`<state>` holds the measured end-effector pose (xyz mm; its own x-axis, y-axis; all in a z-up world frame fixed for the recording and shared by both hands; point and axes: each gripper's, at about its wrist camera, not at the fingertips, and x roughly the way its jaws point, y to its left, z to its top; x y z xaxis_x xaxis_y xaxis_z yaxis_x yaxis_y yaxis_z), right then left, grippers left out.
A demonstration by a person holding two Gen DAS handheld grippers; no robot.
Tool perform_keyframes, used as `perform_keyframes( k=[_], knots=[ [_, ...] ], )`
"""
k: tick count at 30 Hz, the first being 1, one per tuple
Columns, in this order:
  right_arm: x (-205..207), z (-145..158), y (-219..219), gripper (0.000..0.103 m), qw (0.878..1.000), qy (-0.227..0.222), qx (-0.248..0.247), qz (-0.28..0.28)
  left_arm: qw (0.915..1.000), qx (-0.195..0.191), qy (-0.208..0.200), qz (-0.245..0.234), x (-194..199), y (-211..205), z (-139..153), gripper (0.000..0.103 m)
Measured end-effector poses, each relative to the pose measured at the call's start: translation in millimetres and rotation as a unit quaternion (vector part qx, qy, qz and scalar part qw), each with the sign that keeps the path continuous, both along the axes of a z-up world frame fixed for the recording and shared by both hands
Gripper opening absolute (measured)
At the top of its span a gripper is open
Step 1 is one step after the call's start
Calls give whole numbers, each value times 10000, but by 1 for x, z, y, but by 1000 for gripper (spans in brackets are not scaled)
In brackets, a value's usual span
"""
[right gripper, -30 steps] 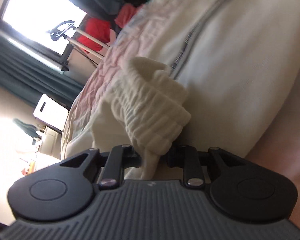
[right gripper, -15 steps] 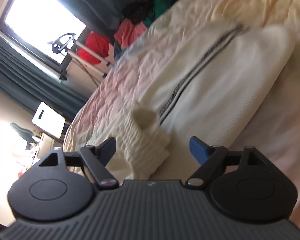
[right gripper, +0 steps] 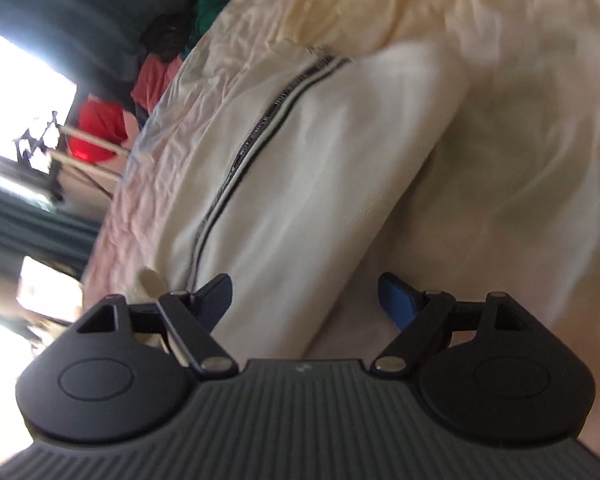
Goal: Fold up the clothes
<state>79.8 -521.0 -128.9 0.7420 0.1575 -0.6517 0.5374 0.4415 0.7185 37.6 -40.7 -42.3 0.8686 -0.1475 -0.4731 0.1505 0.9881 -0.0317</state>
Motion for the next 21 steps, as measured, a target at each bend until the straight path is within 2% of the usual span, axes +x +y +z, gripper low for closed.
perform_keyframes(
  k=[2,4,6,8,10,11,12,14,15,18,21],
  knots=[
    [5,-9,-5,83,9993,-235,64,-276,10000,45,25,-58,-2,-15,-16,102],
    [12,-15,-6,84,9983,-335,-50,-479,9993,314,-37,-183,-10,-34,-30,102],
    [18,-20,-4,83,9967,-470,-258,-601,9976,634,-205,-176,-15,-52,-43,102],
    [25,-22,-5,83,9939,-684,-590,-638,9961,753,-344,-311,-15,-60,-48,102],
    [33,-24,-10,77,9914,-761,-841,-658,9957,784,-382,-309,-12,-60,-48,102],
    [36,-26,-13,68,9907,-803,-854,-698,9963,740,-337,-294,-10,-57,-47,102],
    [38,-27,-16,49,9902,-809,-860,-743,9971,648,-265,-303,-8,-53,-45,102],
    [38,-28,-21,27,9898,-792,-884,-788,9978,529,-249,-306,-4,-46,-39,102],
    [37,-27,-22,20,9892,-817,-912,-802,9981,472,-248,-307,-3,-42,-36,102],
    [35,-16,-21,15,9858,-966,-1113,-810,9987,337,-362,-109,4,-30,-26,102],
    [36,-2,-14,13,9797,-1020,-1581,-690,9996,22,-189,204,14,-14,-21,102]
  ],
)
